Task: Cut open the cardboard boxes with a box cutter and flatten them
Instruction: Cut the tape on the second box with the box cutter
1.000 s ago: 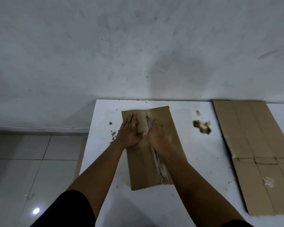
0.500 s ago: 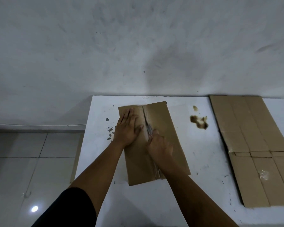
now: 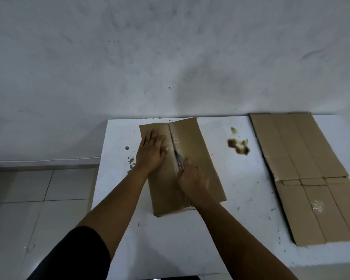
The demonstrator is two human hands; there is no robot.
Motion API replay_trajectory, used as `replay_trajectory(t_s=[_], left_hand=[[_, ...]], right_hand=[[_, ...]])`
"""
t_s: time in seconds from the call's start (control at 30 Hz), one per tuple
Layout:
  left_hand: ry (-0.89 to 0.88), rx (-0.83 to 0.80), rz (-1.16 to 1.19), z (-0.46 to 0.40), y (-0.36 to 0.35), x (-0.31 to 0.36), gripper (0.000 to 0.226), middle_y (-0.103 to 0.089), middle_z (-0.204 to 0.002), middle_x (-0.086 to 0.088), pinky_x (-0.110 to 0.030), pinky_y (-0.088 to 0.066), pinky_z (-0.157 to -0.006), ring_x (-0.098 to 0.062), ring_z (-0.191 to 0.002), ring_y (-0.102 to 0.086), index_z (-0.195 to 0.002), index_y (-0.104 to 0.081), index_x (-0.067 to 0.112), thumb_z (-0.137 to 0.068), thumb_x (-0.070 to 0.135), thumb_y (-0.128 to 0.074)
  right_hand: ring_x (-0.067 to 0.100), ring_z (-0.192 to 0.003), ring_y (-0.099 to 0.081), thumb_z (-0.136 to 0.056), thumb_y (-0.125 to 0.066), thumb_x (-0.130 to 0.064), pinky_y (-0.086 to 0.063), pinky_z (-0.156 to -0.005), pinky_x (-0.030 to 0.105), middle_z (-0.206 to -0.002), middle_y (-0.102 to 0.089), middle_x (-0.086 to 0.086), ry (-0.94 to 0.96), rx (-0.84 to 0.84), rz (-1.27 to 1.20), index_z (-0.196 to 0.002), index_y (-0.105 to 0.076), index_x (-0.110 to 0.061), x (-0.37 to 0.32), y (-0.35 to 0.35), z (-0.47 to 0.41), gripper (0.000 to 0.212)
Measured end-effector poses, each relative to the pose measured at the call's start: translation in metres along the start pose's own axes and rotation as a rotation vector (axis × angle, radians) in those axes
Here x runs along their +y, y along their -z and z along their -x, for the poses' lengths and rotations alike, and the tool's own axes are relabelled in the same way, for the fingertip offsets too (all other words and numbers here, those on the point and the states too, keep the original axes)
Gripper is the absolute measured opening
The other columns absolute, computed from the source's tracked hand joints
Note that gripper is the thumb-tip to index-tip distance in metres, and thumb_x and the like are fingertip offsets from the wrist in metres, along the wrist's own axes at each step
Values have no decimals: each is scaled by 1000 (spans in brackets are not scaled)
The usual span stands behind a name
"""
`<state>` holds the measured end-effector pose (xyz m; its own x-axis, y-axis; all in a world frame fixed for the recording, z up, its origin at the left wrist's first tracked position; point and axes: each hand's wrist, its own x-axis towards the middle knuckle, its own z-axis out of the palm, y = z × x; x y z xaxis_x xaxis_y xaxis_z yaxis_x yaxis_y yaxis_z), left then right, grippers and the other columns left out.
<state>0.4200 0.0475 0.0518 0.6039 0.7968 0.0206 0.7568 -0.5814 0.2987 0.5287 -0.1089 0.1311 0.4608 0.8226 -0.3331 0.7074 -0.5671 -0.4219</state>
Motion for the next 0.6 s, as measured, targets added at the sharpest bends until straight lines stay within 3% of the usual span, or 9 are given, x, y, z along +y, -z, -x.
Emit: replay_trajectory(t_s=[0.2, 0.6], left_hand=[[-22, 100, -2, 71, -24, 25, 58, -21, -163, -9, -42, -8, -124, -25, -153, -9, -154, -33, 16, -105, 44, -19], [27, 142, -49, 54, -23, 23, 54, -31, -160, -7, -41, -17, -122, -23, -151, -19, -150, -42, 17, -105, 39, -21]], right_hand=[[21, -89, -65, -106, -35, -29, -51, -71, 35, -103, -66, 4, 3, 6, 22, -141, -41, -17, -5, 4, 4, 38], [22, -95, -66, -105, -40, -30, -53, -77, 34, -109, -66, 5, -32, -29, 69, -134, -48, -17, 8, 0, 33, 32]])
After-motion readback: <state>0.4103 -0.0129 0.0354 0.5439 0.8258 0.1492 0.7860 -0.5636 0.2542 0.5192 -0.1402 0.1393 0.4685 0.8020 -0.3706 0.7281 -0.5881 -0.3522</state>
